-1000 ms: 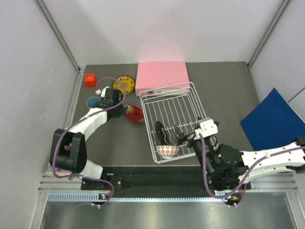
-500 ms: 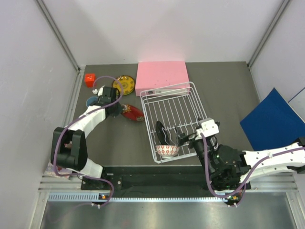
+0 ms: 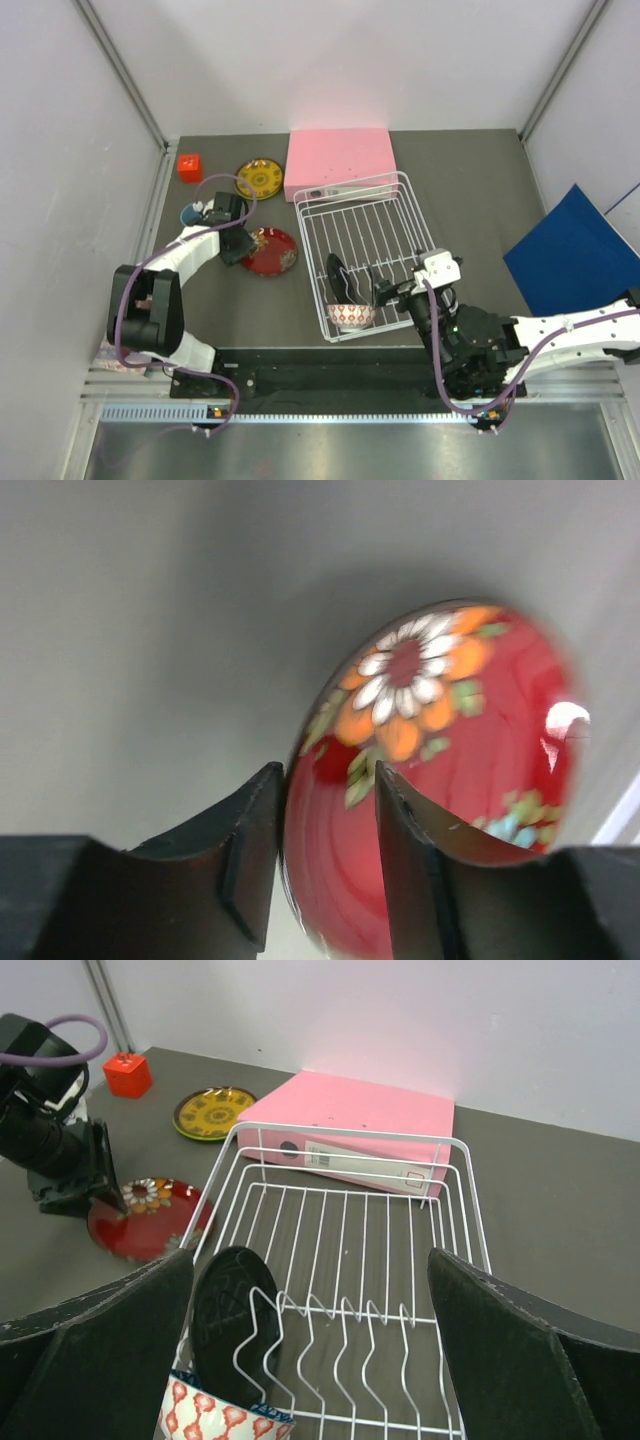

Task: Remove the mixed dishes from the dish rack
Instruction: Place the plate at the center of the board, then pick up the plate from the dish rack.

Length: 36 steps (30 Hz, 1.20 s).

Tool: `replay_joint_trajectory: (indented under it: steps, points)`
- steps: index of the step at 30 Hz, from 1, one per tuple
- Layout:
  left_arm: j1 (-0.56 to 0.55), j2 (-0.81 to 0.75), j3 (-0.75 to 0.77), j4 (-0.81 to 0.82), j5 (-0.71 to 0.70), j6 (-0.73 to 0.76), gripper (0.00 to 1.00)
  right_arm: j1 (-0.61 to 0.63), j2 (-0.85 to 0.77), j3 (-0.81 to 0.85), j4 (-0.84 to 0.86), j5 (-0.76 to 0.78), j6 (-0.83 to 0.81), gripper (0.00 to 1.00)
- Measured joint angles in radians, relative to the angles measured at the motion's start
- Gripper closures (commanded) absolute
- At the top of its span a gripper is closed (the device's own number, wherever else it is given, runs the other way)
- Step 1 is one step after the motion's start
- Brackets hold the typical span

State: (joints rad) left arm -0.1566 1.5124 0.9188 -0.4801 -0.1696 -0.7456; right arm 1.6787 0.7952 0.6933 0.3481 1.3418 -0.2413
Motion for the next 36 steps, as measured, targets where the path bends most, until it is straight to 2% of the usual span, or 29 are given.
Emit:
replay_joint_trajectory:
  steps: [7, 14, 20, 25, 32, 36]
  points:
    - [0.001, 0.005, -0.013, -0.089, -0.006, 0.026, 0.27, 0.000, -0.003, 0.000, -0.005, 0.000, 0.009, 0.00]
    - [0.001, -0.017, 0.016, -0.193, -0.002, 0.037, 0.24, 0.000, 0.002, 0.000, -0.005, 0.000, 0.013, 0.00]
    - [-0.003, -0.157, 0.044, -0.252, 0.024, 0.038, 0.21, -0.002, 0.030, 0.000, -0.005, -0.003, 0.018, 0.00]
    - [-0.029, -0.249, 0.145, -0.289, 0.032, 0.037, 0.19, -0.016, 0.070, 0.001, -0.018, -0.030, 0.020, 0.00]
    - [-0.116, -0.399, 0.178, -0.257, 0.062, 0.019, 0.20, -0.141, 0.211, 0.087, -0.151, -0.176, 0.119, 0.00]
    - [-0.165, -0.444, 0.168, -0.230, 0.057, 0.019, 0.20, -0.210, 0.354, 0.175, -0.245, -0.298, 0.160, 0.02]
